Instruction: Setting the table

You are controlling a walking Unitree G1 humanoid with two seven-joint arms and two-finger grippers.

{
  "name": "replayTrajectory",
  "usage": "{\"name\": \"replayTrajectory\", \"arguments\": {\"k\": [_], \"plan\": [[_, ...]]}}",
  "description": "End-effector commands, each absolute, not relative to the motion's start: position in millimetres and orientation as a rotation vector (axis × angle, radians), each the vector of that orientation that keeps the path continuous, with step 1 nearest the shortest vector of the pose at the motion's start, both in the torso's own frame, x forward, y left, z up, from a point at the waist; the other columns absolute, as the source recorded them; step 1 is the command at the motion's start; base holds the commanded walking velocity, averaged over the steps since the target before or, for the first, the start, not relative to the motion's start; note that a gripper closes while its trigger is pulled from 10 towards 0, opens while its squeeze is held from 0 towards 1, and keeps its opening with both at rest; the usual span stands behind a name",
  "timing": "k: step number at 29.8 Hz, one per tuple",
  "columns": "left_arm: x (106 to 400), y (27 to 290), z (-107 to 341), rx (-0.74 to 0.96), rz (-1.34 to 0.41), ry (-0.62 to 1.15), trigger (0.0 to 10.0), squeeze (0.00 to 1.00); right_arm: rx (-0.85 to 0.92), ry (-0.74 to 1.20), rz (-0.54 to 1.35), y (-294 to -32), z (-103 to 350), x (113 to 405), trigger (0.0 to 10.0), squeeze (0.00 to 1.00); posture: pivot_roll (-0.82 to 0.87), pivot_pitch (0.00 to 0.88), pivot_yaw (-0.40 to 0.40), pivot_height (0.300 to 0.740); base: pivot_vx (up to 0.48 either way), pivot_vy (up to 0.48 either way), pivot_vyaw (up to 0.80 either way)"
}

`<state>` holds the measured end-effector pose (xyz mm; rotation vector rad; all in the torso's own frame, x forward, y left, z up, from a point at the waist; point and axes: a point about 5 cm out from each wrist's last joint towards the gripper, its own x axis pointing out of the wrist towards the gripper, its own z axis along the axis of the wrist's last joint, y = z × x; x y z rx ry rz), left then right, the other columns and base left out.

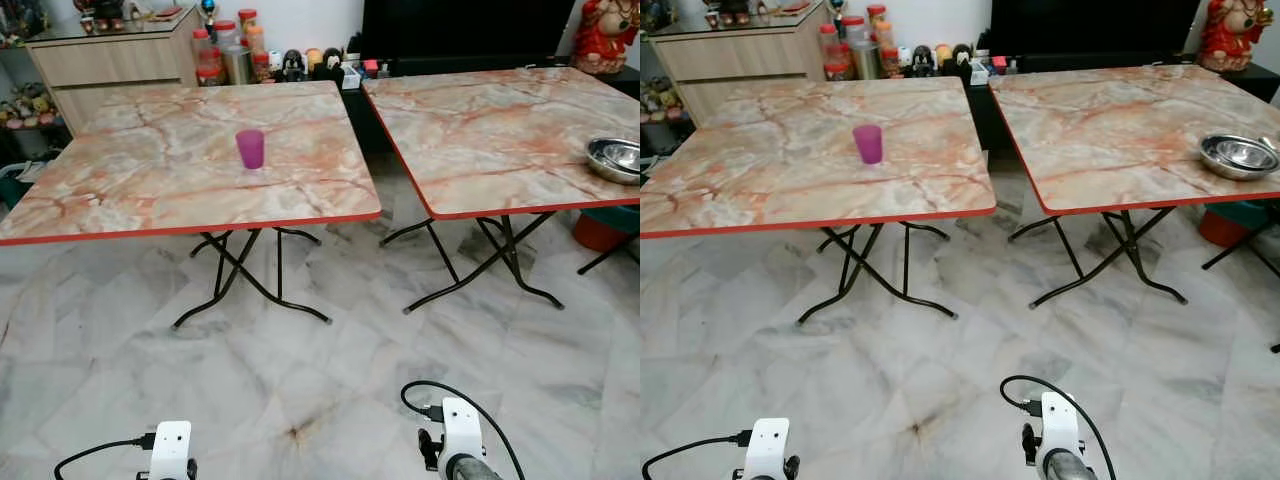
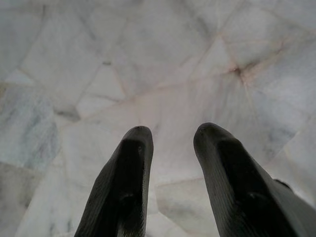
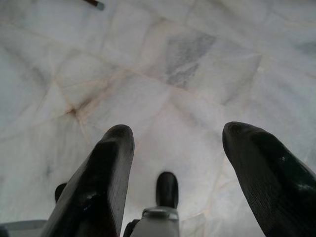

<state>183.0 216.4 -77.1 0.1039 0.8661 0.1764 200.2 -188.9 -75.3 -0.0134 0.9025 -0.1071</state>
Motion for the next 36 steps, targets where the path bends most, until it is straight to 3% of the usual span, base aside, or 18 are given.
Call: {"name": "replayTrajectory", "arguments": {"k": [1, 30, 36], "plan": [[184.3, 216.9, -76.6, 0.116, 0.180, 0.871, 10.0, 0.00, -0.016, 0.904, -0.106, -189.0, -74.7, 201.6, 10.0, 0.00, 0.01, 0.000, 0.030, 0.740, 0.424, 0.000, 0.00], [184.7, 215.8, -76.8, 0.109, 0.194, 0.874, 10.0, 0.00, -0.055, 0.895, -0.076, -190.4, -73.3, 203.5, 10.0, 0.00, 0.01, 0.000, 0.017, 0.740, 0.433, 0.000, 0.00], [185.3, 215.8, -76.5, 0.110, 0.193, 0.872, 10.0, 0.00, -0.039, 0.896, -0.077, -189.4, -73.8, 202.7, 10.0, 0.00, 0.01, 0.000, 0.017, 0.740, 0.437, 0.000, 0.37]]}}
